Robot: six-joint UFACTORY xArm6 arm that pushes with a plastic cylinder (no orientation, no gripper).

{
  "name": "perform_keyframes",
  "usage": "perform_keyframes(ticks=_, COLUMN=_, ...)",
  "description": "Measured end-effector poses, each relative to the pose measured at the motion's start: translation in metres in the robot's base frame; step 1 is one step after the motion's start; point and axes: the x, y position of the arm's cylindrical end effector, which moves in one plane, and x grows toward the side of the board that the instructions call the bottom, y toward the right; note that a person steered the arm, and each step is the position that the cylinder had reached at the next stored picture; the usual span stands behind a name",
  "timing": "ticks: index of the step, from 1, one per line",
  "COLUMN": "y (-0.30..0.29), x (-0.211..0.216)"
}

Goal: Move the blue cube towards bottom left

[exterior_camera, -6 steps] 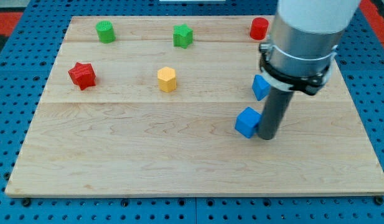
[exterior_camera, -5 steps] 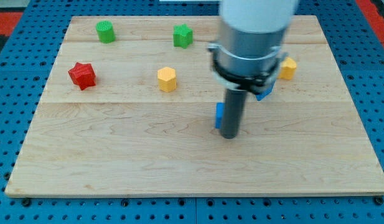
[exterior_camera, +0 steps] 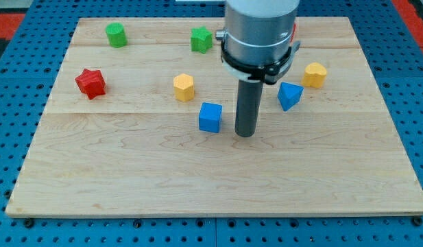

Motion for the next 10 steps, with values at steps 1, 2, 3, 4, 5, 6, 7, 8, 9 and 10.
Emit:
perform_keyframes(ticks=1, y=-0.019, x=-0.029)
perform_keyframes(ticks=2, y=-0.089, x=-0.024)
perform_keyframes(ticks=3, y=-0.147, x=0.003)
perform_keyframes(ticks=4, y=-0.224, x=0.029)
perform_keyframes(ticks=5, y=-0.260, x=0.045)
perform_keyframes(ticks=6, y=-0.262, x=-0.005)
perform_keyframes(ticks=7, y=-0.304, x=0.005)
perform_keyframes(ticks=8, y=-0.304, x=0.040)
perform_keyframes(ticks=9, y=-0.296, x=0.015)
perform_keyframes(ticks=10, y=-0.251, x=-0.056)
